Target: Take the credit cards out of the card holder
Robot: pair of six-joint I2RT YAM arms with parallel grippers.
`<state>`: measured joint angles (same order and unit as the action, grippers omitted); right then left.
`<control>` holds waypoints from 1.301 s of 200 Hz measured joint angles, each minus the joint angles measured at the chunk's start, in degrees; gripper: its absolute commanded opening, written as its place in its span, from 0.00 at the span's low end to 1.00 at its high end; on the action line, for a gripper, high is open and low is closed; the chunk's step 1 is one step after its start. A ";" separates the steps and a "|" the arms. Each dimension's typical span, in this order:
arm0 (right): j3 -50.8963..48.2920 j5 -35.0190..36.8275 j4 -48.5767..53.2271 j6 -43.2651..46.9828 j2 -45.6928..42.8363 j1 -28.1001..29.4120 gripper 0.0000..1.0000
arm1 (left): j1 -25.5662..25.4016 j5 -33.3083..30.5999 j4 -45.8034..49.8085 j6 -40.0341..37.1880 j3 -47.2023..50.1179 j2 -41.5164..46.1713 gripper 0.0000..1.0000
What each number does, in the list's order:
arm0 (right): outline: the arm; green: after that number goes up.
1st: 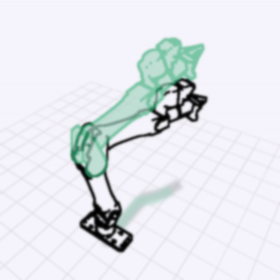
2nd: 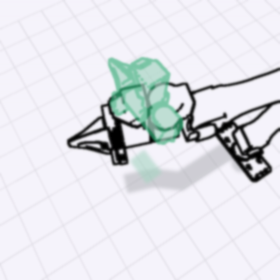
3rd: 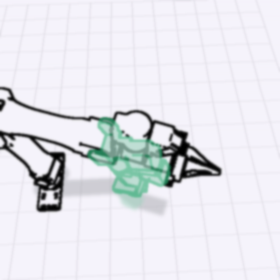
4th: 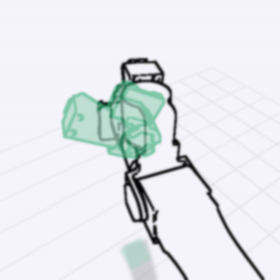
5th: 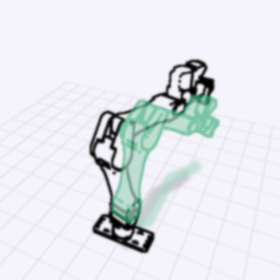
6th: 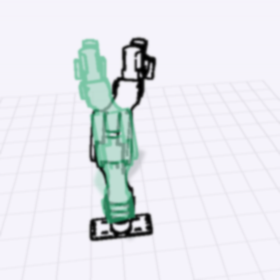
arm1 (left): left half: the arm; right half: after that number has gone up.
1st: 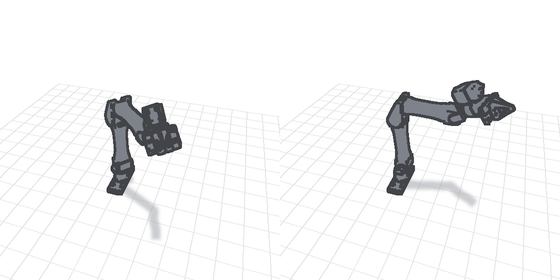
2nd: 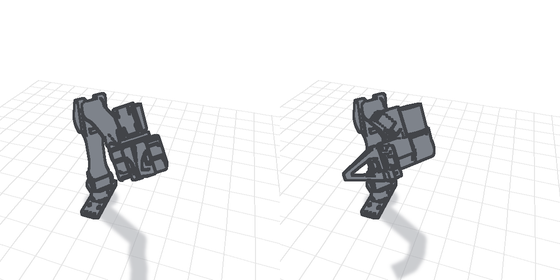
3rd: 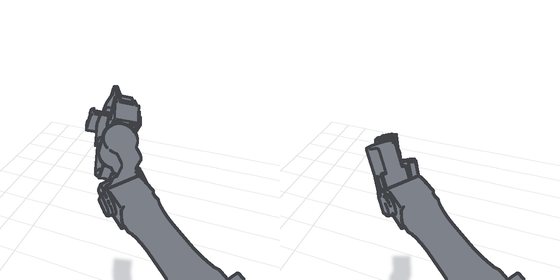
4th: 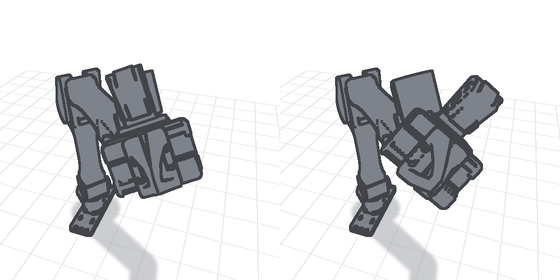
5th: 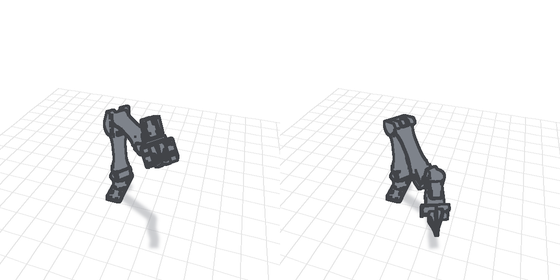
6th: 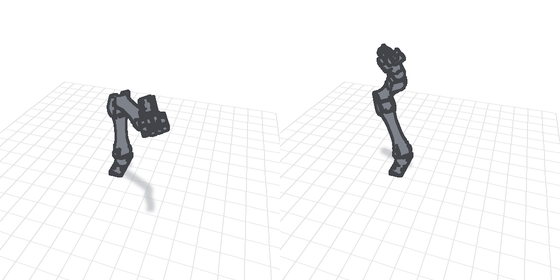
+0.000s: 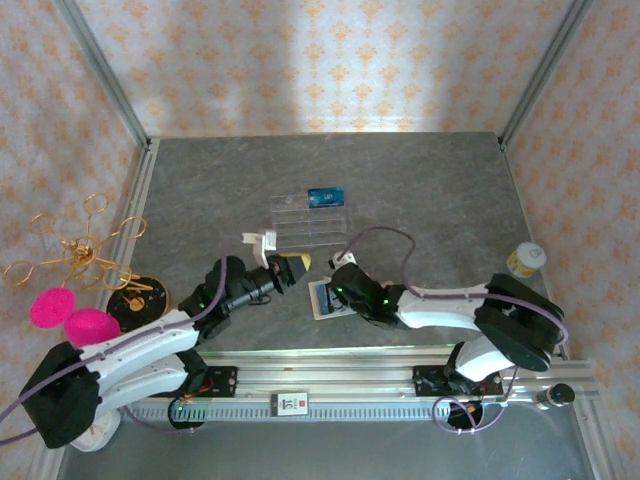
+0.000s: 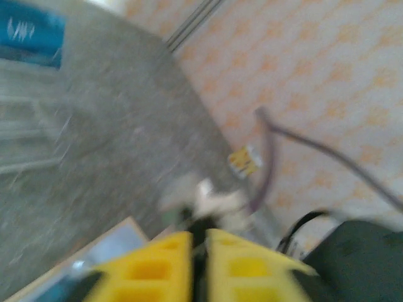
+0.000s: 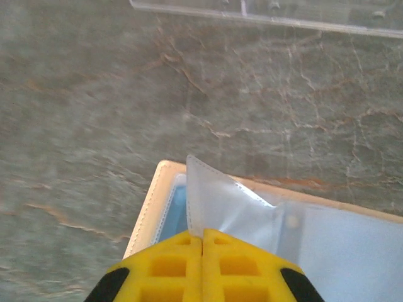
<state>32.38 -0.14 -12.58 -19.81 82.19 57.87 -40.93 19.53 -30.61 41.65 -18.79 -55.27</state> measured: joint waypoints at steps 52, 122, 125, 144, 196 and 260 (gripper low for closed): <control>-4.57 -4.37 -8.74 -4.24 -3.41 -0.70 0.08 | -5.20 -3.56 -1.16 1.01 4.63 -13.16 0.00; -11.87 3.50 -6.71 -12.13 -23.63 -0.70 0.39 | -7.61 -2.91 -0.26 0.33 -8.24 -31.08 0.00; -12.00 3.96 -6.34 -12.41 -24.63 -0.70 0.39 | -7.85 -2.75 -0.26 0.28 -8.90 -31.76 0.00; -12.52 6.97 -3.69 -13.68 -29.83 -0.70 0.39 | -9.40 -1.53 0.83 -0.42 -13.92 -36.81 0.00; -13.49 11.13 4.02 -16.44 -34.80 -0.70 0.35 | -11.08 1.05 3.61 -2.54 -24.39 -48.09 0.08; -11.45 2.84 5.75 -14.73 -24.74 -4.20 0.15 | -8.28 -2.29 5.03 -1.27 -11.34 -26.71 0.19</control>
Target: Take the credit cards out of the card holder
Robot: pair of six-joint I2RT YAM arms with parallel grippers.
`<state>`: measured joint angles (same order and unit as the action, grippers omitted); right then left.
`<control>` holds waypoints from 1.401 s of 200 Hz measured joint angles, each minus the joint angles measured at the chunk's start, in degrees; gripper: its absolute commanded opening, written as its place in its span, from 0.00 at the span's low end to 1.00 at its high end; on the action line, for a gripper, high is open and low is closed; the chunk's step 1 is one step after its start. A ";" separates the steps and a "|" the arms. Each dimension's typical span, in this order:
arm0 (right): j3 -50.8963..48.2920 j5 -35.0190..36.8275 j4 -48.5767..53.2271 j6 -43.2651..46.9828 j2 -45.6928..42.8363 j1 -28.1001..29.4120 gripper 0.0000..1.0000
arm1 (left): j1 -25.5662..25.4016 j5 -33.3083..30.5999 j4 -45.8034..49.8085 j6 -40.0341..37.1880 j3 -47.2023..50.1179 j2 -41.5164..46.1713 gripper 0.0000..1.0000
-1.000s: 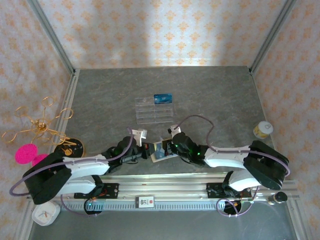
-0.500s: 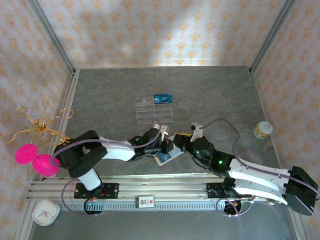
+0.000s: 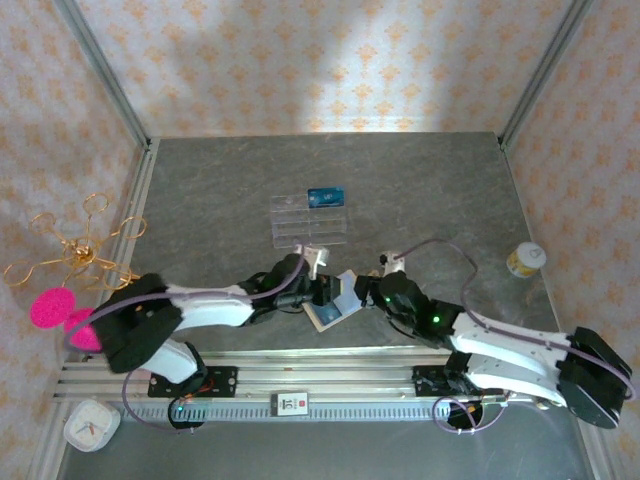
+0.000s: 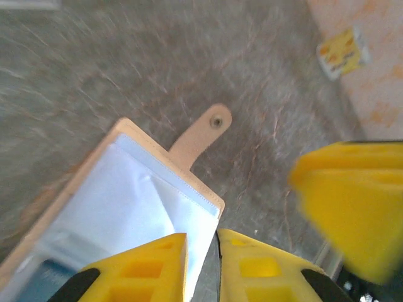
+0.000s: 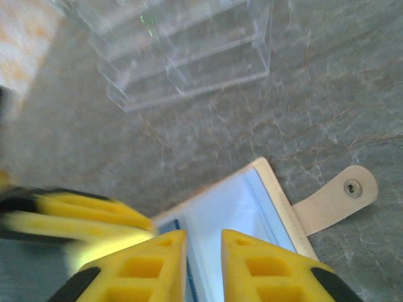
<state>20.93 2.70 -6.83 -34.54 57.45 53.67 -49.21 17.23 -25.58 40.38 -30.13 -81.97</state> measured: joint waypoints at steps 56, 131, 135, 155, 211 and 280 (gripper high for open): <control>8.70 -7.89 0.00 4.55 20.83 -1.97 0.09 | 0.50 -1.29 6.16 0.26 9.35 4.90 0.18; 6.12 -6.25 1.27 -3.19 21.77 -1.84 0.05 | 6.36 -1.40 3.41 -3.04 6.08 -2.89 0.10; 5.68 -6.01 1.49 -3.93 21.09 -1.62 0.06 | 6.58 -1.42 3.43 -3.37 5.77 -3.08 0.10; 4.79 -4.59 3.39 -6.47 18.80 -1.16 0.10 | 7.28 -1.64 3.89 -4.46 5.38 -2.78 0.13; 5.46 -6.91 3.52 -4.57 11.85 -1.25 0.19 | 3.87 -2.75 5.66 -5.07 6.54 6.29 0.26; 9.81 -20.41 -3.98 -2.67 22.91 -2.71 0.16 | 0.94 -5.88 6.51 -4.87 6.25 1.14 0.16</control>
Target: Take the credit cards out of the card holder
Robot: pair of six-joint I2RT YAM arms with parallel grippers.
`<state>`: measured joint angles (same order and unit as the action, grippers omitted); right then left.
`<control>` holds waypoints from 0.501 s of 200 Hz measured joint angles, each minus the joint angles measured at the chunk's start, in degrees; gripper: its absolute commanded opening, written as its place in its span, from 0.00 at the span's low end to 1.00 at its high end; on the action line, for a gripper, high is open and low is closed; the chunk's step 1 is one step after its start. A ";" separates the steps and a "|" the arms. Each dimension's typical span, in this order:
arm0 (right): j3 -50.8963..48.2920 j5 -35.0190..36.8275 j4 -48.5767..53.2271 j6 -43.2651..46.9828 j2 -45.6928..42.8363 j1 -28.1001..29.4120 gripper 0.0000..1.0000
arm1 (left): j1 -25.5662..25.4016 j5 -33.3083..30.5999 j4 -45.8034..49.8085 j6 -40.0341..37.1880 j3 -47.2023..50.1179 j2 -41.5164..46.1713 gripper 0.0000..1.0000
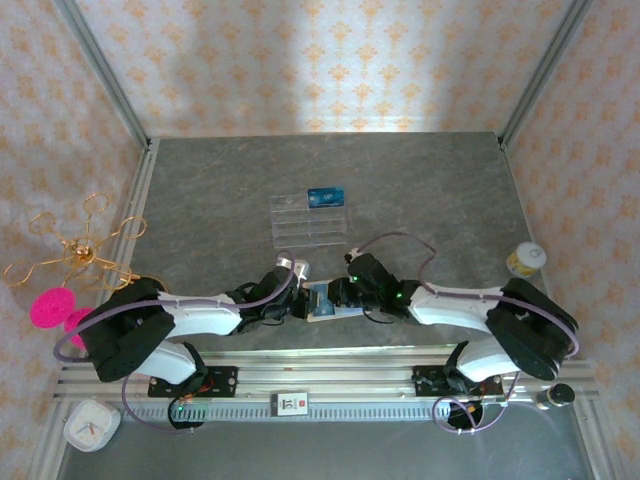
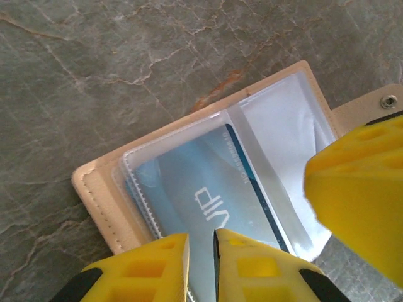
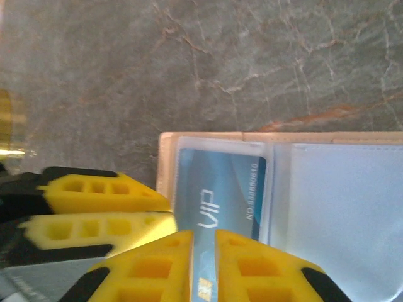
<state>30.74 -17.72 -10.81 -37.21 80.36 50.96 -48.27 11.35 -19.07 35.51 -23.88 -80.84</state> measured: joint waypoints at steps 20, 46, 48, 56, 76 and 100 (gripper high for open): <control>0.31 -0.37 -0.20 0.31 2.45 -0.42 0.15 | 0.00 -0.33 0.09 0.04 0.00 -0.26 0.13; 0.31 -0.09 -0.13 0.44 3.69 -0.55 0.16 | 0.00 -0.33 -0.07 0.02 -0.02 -1.84 0.11; 0.31 -0.09 -0.15 0.44 3.69 -0.55 0.16 | 0.00 -0.31 -0.17 0.00 -0.02 -1.90 0.10; 0.31 -0.09 -0.17 0.46 3.72 -0.55 0.16 | 0.00 -0.31 -0.48 0.00 -0.07 -2.10 0.08; 0.31 -0.09 -0.31 0.46 4.22 -0.55 0.16 | 0.00 -0.31 -1.29 -0.04 -0.46 -2.97 0.06; 0.31 0.09 -0.46 0.46 5.33 -0.61 0.17 | 0.00 -0.31 -1.31 -0.33 -1.51 -4.02 0.05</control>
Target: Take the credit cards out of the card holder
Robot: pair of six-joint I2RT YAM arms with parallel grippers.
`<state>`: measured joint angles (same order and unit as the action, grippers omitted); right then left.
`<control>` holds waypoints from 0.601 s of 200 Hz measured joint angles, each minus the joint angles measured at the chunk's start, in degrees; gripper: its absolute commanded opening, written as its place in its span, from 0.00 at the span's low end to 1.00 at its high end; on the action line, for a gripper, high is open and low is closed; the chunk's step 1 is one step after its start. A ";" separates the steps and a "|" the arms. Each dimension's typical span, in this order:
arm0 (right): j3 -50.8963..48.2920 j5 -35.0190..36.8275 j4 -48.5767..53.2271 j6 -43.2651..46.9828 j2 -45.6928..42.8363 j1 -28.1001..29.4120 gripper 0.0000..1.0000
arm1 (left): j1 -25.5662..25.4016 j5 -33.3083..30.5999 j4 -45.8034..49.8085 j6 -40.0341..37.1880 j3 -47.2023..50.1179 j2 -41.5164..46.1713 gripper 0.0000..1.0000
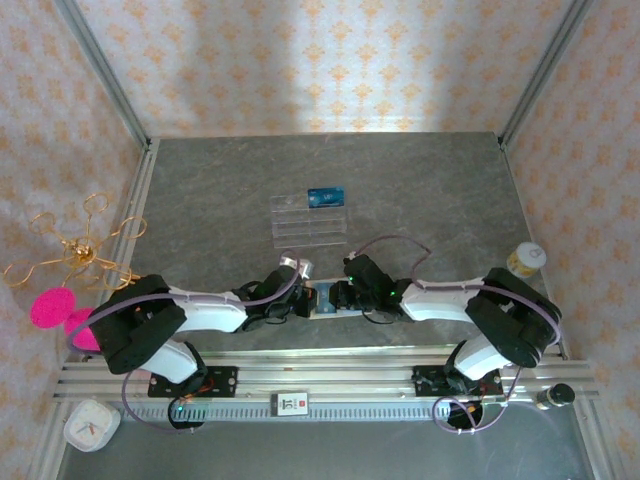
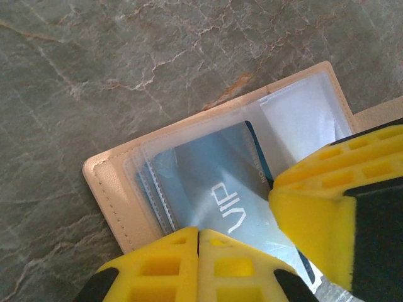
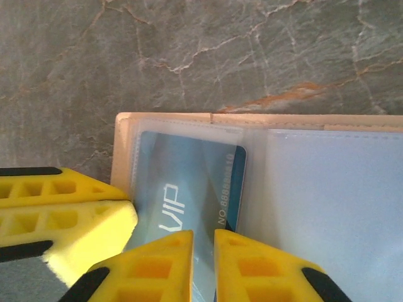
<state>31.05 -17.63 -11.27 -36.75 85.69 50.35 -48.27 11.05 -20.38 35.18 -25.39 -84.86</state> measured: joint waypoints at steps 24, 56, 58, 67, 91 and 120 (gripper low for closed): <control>0.00 0.22 -0.20 -0.02 0.09 -0.04 0.20 | 0.00 -0.07 -0.02 -1.03 -0.13 -0.15 0.04; 0.00 1.31 -0.44 -0.31 0.09 0.00 0.24 | -0.02 -0.42 -0.02 -1.70 -0.20 -0.15 0.04; 0.00 1.38 -0.44 -0.35 0.09 0.00 0.24 | -0.02 -0.42 -0.04 -1.75 -0.20 -0.15 0.04; 0.00 1.97 -0.42 -0.57 0.09 0.07 0.24 | 0.00 -0.44 -0.02 -1.99 -0.17 -0.15 0.04; 0.00 3.89 -0.24 -0.70 -0.04 0.13 0.26 | 0.07 -0.42 -0.02 -2.32 -0.17 -0.15 0.03; -0.02 5.97 0.90 -0.68 -0.48 0.11 0.27 | 1.05 -0.13 0.00 -2.34 -0.17 -0.15 0.02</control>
<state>31.03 -11.66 -10.37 -37.43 85.21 50.46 -47.22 10.92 -20.38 32.84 -25.56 -85.01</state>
